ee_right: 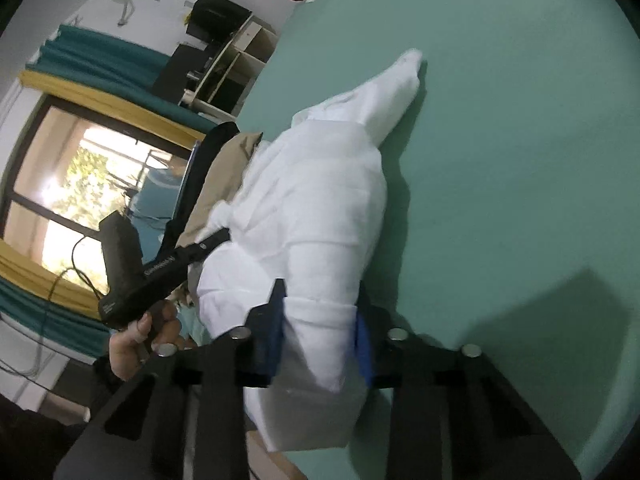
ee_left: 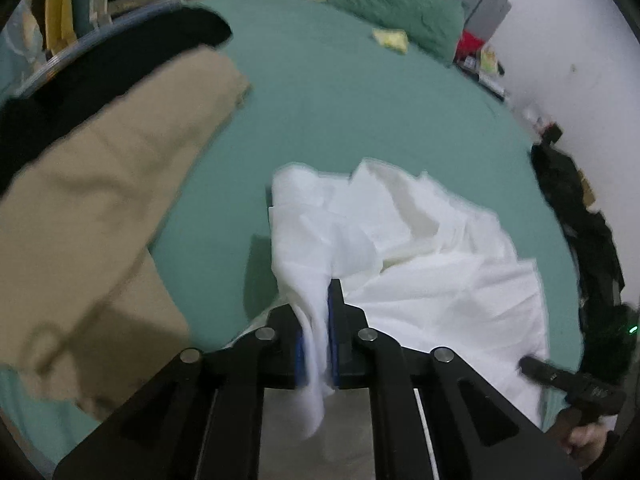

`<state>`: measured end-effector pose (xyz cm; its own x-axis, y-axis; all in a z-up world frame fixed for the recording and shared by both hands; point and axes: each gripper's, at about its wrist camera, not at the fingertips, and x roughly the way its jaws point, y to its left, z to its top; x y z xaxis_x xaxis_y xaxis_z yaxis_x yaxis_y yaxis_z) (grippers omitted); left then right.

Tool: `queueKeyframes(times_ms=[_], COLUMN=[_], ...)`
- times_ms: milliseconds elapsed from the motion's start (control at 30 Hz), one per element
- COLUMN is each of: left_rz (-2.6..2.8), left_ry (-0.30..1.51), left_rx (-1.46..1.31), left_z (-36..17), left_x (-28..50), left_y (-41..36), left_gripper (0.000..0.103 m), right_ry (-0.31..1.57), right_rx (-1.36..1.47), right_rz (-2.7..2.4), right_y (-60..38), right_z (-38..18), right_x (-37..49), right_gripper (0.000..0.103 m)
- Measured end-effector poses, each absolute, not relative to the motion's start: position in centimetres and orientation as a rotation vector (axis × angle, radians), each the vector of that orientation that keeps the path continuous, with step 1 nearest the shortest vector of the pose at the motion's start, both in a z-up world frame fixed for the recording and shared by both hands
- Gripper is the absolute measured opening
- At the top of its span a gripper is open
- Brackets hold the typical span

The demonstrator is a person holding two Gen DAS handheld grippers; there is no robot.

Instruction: Fold large clothes

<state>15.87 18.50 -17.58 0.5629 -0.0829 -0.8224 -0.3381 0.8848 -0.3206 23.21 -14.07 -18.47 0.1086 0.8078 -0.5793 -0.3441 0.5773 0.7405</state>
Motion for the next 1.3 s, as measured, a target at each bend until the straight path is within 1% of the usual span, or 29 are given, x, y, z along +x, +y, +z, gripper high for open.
queueKeyframes(times_ms=[33, 67, 133, 233, 367, 500, 600, 700, 733, 767, 800, 900, 1000, 1067, 1167, 1200, 1267, 1300], left_rz=[0.147, 0.139, 0.118, 0.042, -0.049, -0.154, -0.205, -0.163, -0.146, -0.148, -0.154, -0.039, 0.104, 0.175, 0.246, 0.252, 0.254, 0.259], left_ry=[0.98, 0.985, 0.983, 0.963, 0.917, 0.895, 0.972, 1.061, 1.086, 1.103, 1.117, 1.021, 0.914, 0.894, 0.921, 0.941, 0.959, 0.958], left_rx=[-0.475, -0.463, -0.445, -0.457, -0.4, -0.302, -0.187, -0.071, -0.057, -0.059, -0.063, -0.1, -0.178, -0.202, -0.236, -0.242, -0.266, -0.271], left_z=[-17.5, -17.4, -16.9, -15.4, -13.1, -12.4, -13.5, -16.0, -16.9, -17.7, -18.4, -17.8, -15.3, -14.6, -14.8, -14.9, -15.1, -15.0], left_x=[15.8, 15.6, 15.3, 15.0, 16.7, 20.1, 23.9, 26.6, 27.0, 27.3, 27.5, 26.2, 24.2, 23.1, 21.9, 21.8, 20.7, 20.1], left_y=[17.6, 17.0, 15.4, 13.5, 10.7, 6.2, 2.4, 0.4, 0.2, 0.1, 0.2, 1.9, 4.6, 5.8, 7.5, 7.6, 8.0, 8.2], left_gripper=[0.019, 0.022, 0.035, 0.045, 0.047, 0.047, 0.047, 0.047, 0.041, 0.029, 0.002, 0.001, 0.001, 0.001, 0.002, 0.004, 0.02, 0.037], right_ry=[1.167, 1.16, 1.15, 1.132, 1.128, 1.123, 1.091, 1.068, 1.068, 1.068, 1.07, 1.077, 1.087, 1.078, 1.071, 1.069, 1.067, 1.058], right_rx=[0.458, 0.427, 0.354, 0.233, 0.1, 0.101, 0.129, 0.17, 0.178, 0.184, 0.186, 0.196, 0.213, 0.217, 0.204, 0.203, 0.2, 0.203], right_rz=[0.889, 0.882, 0.859, 0.811, 0.758, 0.762, 0.77, 0.767, 0.767, 0.773, 0.777, 0.782, 0.77, 0.767, 0.742, 0.736, 0.71, 0.704], right_y=[-13.3, -12.4, -13.2, -15.4, -18.8, -20.9, -20.6, -20.9, -21.4, -21.4, -21.9, -22.8, -23.3, -23.3, -22.9, -22.9, -23.5, -24.0], right_z=[-17.4, -16.7, -15.4, -14.0, -12.7, -13.4, -14.3, -15.2, -15.3, -15.6, -15.7, -16.0, -16.1, -16.1, -16.2, -16.2, -16.0, -15.9], right_x=[23.6, 23.8, 23.2, 22.5, 22.8, 23.0, 23.1, 23.2, 23.2, 23.4, 23.4, 23.6, 23.8, 23.8, 23.7, 23.6, 23.4, 23.1], right_gripper=[0.025, 0.024, 0.024, 0.024, 0.024, 0.026, 0.028, 0.03, 0.032, 0.032, 0.034, 0.037, 0.038, 0.042, 0.046, 0.048, 0.052, 0.054])
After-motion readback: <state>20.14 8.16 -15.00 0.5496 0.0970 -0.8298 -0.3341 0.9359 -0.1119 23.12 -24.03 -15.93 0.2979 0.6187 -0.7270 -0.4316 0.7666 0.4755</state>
